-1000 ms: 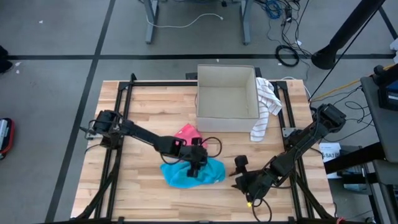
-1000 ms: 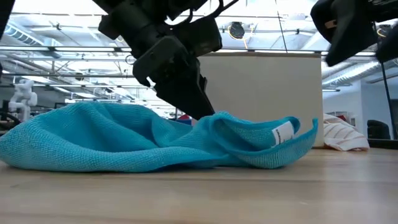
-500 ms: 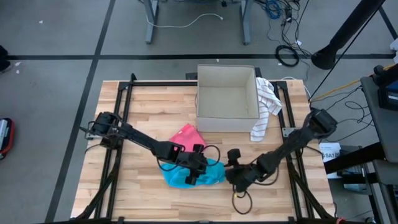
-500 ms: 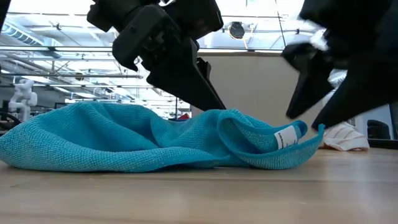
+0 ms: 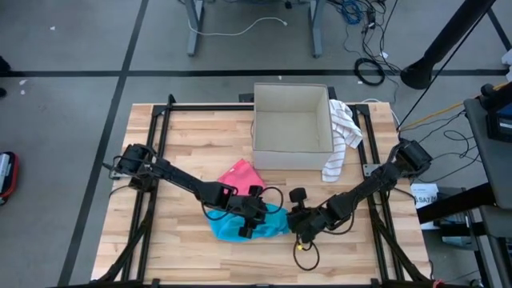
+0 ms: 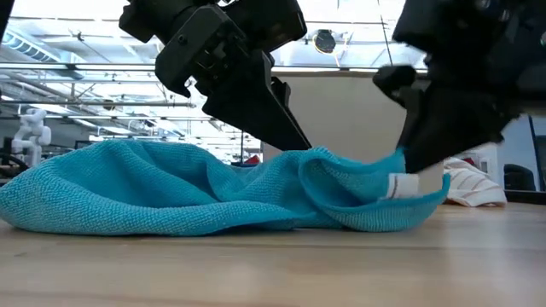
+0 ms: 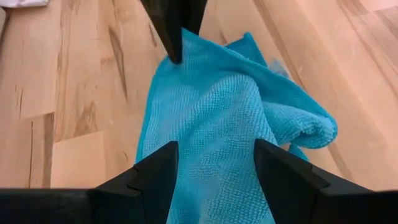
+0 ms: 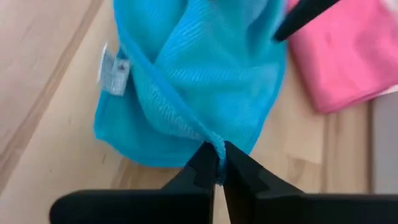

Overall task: Fold towel
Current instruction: Fold the blue microfiber towel

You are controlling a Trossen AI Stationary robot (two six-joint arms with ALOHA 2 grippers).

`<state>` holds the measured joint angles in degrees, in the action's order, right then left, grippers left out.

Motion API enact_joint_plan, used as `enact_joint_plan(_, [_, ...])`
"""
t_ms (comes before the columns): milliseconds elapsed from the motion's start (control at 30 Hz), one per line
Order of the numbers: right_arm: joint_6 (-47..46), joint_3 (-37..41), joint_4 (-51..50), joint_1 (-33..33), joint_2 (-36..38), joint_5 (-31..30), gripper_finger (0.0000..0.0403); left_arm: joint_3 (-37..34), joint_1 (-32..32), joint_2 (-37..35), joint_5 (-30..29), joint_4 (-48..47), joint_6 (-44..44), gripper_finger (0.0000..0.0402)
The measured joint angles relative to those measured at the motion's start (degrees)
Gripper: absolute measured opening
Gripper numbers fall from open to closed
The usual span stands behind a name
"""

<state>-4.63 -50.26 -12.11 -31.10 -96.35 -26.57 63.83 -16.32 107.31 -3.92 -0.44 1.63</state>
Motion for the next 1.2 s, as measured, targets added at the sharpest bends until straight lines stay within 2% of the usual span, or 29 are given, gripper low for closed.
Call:
enact_joint_plan(133, [0.01,0.00,-2.14,0.01,4.44,-3.30,0.0004,0.00,-0.69,-0.52,-0.10,1.77,0.04,0.0217])
enact_joint_plan(233, [-0.05,0.00,-3.96,-0.01,9.32,-8.73,0.0003,0.00,-1.49,-2.12,-0.81,4.45,0.19,0.0217])
enact_joint_plan(400, [2.59,0.00,-3.50,-0.56,18.70,-19.78,0.0002,0.02,-3.29,-5.83,-5.37,7.59,3.05,0.0217])
enact_joint_plan(567, [11.09,0.00,1.83,-0.93,28.48,-27.67,0.0001,0.09,-5.51,-9.49,-11.79,11.11,6.96,0.0217])
enact_joint_plan(700, [20.15,-0.20,9.44,-0.89,35.17,-27.39,0.0001,0.07,-6.43,-11.06,-13.04,16.01,9.39,0.0217])
enact_joint_plan(833, [24.78,-2.86,10.27,-0.89,38.86,-27.26,0.0000,0.07,-6.47,-10.95,-13.18,19.05,11.49,0.0217])
enact_joint_plan(1067, [24.01,-8.40,5.03,-0.86,39.03,-22.55,0.0000,0.04,-4.94,-10.95,-13.20,20.77,12.48,0.0217])
enact_joint_plan(1200, [21.77,-10.81,1.13,-0.82,37.25,-22.86,0.0000,0.04,-3.97,-10.95,-13.27,21.78,12.41,0.0217])
